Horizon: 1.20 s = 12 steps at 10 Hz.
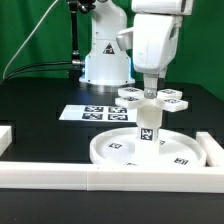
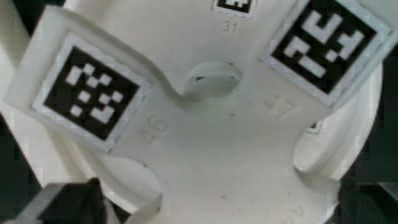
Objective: Assemble round table
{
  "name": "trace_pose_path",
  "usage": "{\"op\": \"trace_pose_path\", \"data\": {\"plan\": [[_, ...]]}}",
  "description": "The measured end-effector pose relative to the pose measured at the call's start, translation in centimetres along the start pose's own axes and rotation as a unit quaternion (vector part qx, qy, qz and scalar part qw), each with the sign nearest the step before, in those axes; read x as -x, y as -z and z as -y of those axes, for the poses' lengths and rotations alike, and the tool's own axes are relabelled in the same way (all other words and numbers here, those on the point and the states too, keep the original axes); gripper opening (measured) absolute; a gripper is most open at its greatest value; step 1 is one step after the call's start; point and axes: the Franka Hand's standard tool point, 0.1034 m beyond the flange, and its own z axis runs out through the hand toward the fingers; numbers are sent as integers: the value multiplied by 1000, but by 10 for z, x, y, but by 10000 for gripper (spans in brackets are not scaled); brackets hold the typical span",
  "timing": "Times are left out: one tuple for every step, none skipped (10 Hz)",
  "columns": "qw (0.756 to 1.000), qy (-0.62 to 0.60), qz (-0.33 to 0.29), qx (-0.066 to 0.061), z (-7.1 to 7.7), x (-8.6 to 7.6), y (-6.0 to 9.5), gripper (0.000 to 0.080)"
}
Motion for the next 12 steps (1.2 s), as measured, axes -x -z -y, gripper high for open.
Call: {"op": "trace_pose_path", "data": {"plan": [[999,36,1,0,0,1,-1,649],[998,57,1,0,1,1,-1,649],[999,44,1,0,1,1,-2,649],[999,44,1,-1,1,2,-3,649],[999,44,2,-2,2,2,-4,649],[999,43,2,-3,2,3,-6,649],[999,43,3,-5,2,4,-7,649],[999,43,4,-6,3,4,-9,649],[999,42,5,-8,4,5,-12,649],[999,42,6,-11,5,6,-16,649],[999,41,8,-14,6,7,-19,649],[999,40,8,-14,6,9,-20,649]]}}
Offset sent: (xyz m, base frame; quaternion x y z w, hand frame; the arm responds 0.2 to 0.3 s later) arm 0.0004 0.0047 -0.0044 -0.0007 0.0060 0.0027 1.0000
